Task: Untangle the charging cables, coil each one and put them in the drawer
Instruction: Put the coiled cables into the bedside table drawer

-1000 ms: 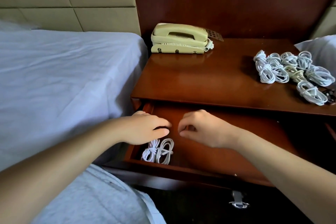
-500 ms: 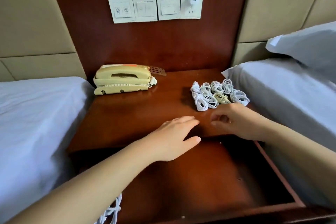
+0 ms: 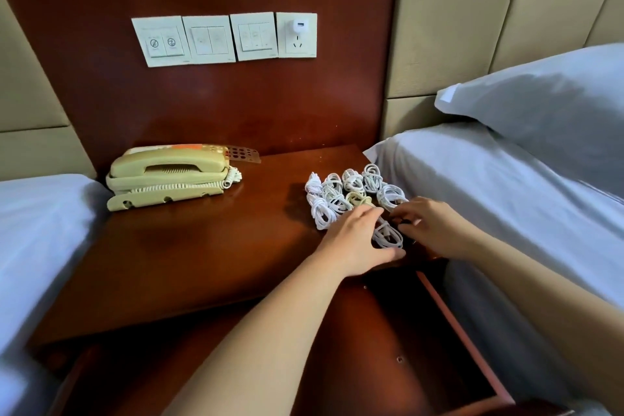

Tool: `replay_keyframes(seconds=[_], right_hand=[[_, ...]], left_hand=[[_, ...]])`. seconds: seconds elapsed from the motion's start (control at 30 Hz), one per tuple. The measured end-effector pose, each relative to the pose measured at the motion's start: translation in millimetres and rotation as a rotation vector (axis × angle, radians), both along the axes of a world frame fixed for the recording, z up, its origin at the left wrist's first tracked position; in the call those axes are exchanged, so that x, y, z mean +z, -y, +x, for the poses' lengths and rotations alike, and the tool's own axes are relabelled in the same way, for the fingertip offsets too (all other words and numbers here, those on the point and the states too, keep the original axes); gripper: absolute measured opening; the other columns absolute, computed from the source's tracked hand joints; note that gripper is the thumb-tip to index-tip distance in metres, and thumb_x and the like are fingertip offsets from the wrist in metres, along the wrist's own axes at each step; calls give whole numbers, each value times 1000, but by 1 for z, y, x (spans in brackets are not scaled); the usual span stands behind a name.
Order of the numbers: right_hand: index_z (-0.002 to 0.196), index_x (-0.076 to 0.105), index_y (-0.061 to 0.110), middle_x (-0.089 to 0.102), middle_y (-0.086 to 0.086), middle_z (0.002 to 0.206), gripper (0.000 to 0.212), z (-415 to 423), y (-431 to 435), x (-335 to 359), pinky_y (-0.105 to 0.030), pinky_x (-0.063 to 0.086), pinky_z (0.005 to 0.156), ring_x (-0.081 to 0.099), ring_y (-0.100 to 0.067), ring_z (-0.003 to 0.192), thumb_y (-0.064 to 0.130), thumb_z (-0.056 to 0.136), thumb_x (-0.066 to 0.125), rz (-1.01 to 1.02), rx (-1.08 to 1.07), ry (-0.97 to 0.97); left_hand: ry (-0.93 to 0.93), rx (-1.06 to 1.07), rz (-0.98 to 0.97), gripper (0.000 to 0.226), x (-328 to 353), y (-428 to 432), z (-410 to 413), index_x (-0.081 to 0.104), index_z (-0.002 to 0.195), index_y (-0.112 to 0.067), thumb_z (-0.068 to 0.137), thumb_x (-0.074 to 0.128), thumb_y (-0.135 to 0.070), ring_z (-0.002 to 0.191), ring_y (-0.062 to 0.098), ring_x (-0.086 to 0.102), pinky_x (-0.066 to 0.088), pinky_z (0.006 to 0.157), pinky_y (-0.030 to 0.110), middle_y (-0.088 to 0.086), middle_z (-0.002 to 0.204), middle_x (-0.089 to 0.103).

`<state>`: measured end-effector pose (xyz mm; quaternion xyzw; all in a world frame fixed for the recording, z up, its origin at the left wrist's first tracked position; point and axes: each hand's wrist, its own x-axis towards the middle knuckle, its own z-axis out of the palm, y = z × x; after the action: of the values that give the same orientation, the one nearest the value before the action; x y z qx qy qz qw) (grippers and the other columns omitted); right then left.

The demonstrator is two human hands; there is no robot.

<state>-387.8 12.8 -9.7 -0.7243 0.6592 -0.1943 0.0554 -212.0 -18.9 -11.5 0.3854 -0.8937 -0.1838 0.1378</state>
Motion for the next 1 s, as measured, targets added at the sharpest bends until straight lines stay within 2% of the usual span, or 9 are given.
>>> replay_keyframes(seconds=[0.13, 0.4, 0.53, 0.6, 0.67, 0.77, 0.87, 0.93, 1.0], right_hand=[[98, 70, 11, 58, -2, 89, 16, 0, 0, 1, -27, 44, 78, 59, -22, 87, 12, 83, 68, -12, 2, 20], [90, 71, 14, 70, -3, 86, 11, -1, -11, -1, -26, 45, 75, 62, -20, 78, 15, 79, 73, 2, -44, 133], [82, 68, 24, 68, 7, 81, 10, 8, -21, 3, -20, 47, 68, 60, -3, 68, 16, 80, 73, -17, -47, 228], [76, 65, 30, 66, 9, 76, 16, 18, -29, 8, -26, 53, 68, 60, 0, 63, 17, 80, 73, -2, -45, 305], [72, 64, 36, 67, 7, 75, 21, 32, -37, 11, -29, 54, 70, 61, -4, 65, 19, 79, 73, 4, -24, 347], [74, 65, 37, 69, 7, 80, 16, 60, -50, 13, -24, 50, 72, 62, -6, 73, 25, 80, 73, 26, 33, 379], [79, 70, 23, 68, 7, 76, 6, 95, -61, 9, -11, 45, 65, 59, 3, 66, 19, 82, 72, 97, 101, 518], [80, 71, 17, 69, 5, 74, 2, 123, -66, -1, -13, 47, 63, 59, 4, 64, 15, 82, 72, 177, 149, 585], [75, 70, 23, 68, 7, 71, 8, 152, -68, -16, -18, 48, 64, 59, 3, 64, 18, 81, 73, 249, 196, 570]], left_hand=[[-14, 37, 18, 73, -4, 0, -9, 38, 139, -14, 81, 64, -51, 130, 20, 39, 35, 104, 33, -1, 143, 36], [-188, 89, 14, 61, -9, -7, -9, 52, 127, -11, 77, 73, -40, 119, 16, 48, 35, 94, 23, 0, 130, 48], [-269, 65, 22, 66, -6, -15, 6, 51, 131, -16, 75, 75, -40, 116, 9, 48, 28, 88, 11, -4, 129, 50], [-293, 51, 30, 63, 0, -21, 21, 54, 128, -19, 74, 76, -41, 112, 6, 49, 31, 88, 11, -6, 125, 53], [-328, 40, 53, 60, 6, -27, 41, 57, 124, -21, 72, 77, -42, 109, 5, 53, 40, 95, 19, -6, 122, 57], [-270, 35, 88, 59, 13, -37, 81, 59, 122, -26, 70, 76, -46, 109, 4, 54, 46, 97, 28, -10, 121, 58], [-161, 48, 152, 60, 11, -50, 126, 59, 119, -31, 66, 74, -55, 108, 3, 55, 47, 97, 32, -17, 115, 58], [-77, 77, 215, 63, 3, -62, 159, 58, 119, -34, 65, 69, -61, 109, 1, 54, 47, 97, 33, -19, 116, 57], [2, 115, 268, 65, -8, -73, 188, 56, 122, -37, 65, 65, -66, 113, 0, 51, 45, 100, 31, -21, 120, 55]])
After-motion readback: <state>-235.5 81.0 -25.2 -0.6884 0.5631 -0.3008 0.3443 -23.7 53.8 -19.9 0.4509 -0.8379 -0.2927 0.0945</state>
